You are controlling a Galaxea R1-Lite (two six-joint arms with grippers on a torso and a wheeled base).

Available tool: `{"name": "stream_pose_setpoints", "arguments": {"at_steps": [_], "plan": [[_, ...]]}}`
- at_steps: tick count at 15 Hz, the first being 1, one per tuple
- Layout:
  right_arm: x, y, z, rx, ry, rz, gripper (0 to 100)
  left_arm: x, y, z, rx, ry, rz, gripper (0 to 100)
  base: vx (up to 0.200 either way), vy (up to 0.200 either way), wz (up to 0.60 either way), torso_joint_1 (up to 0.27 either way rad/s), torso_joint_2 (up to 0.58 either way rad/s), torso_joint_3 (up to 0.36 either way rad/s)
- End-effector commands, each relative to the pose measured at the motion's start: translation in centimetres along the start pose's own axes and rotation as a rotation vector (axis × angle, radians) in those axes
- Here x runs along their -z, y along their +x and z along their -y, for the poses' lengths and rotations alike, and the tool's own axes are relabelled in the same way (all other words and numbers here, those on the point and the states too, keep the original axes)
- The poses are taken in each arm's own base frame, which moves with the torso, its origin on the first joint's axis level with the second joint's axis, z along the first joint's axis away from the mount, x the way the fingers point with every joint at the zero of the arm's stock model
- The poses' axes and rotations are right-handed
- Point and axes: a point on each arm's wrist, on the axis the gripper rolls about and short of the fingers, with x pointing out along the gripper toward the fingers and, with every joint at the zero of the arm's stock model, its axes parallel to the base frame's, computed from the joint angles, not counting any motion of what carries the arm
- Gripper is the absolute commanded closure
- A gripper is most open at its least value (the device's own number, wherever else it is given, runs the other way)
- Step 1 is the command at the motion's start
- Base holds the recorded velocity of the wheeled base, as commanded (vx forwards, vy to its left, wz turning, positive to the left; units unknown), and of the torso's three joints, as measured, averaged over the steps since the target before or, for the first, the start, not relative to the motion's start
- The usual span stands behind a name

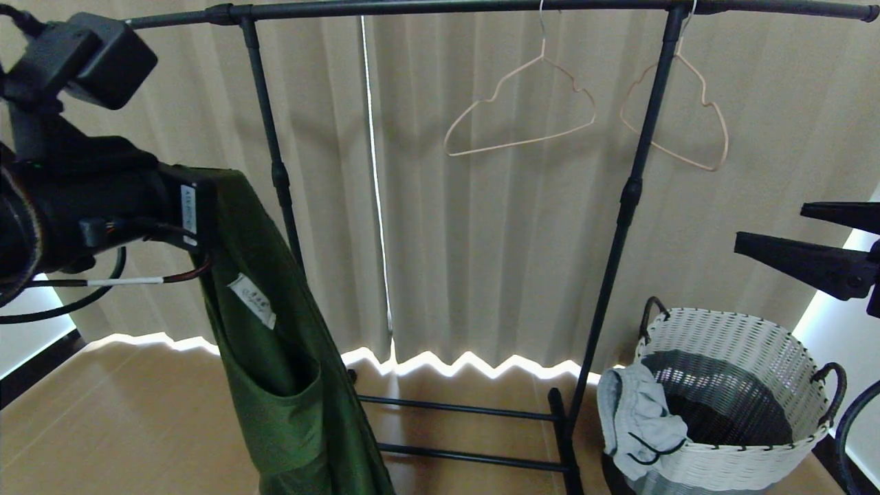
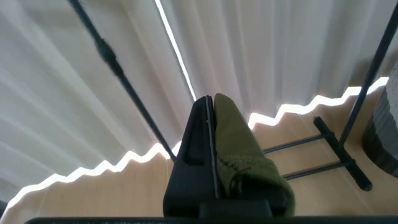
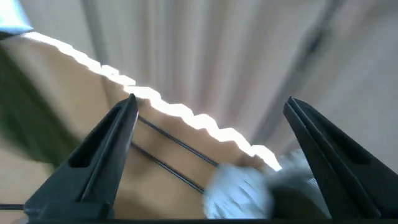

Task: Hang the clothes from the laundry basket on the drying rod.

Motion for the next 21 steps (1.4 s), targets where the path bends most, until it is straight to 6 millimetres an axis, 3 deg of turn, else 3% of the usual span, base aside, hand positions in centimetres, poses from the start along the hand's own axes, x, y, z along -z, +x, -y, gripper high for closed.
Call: {"name": "stream_pose_setpoints", "arguments": {"at_steps": [1, 12, 21], "plan": [[0.1, -0.9, 0.4, 0.079, -0.015, 0.003, 0, 1.0, -3.0, -1.2, -0.042, -0.012, 0.019, 100, 0.000, 0.000, 0.00, 0.000, 0.00, 0.000], [2.8, -0.8, 3.1, 0.440, -0.176, -0.135, 0, 2.4, -3.5, -1.1, -0.012, 0.000, -0.002, 100, 0.000, 0.000, 0.00, 0.000, 0.00, 0.000], [3.1, 0.3, 3.7, 0.460, -0.174, -0.121, 0, 2.6, -3.5, -1.1, -0.010, 0.024, -0.008, 100, 0.000, 0.000, 0.00, 0.000, 0.00, 0.000]]}}
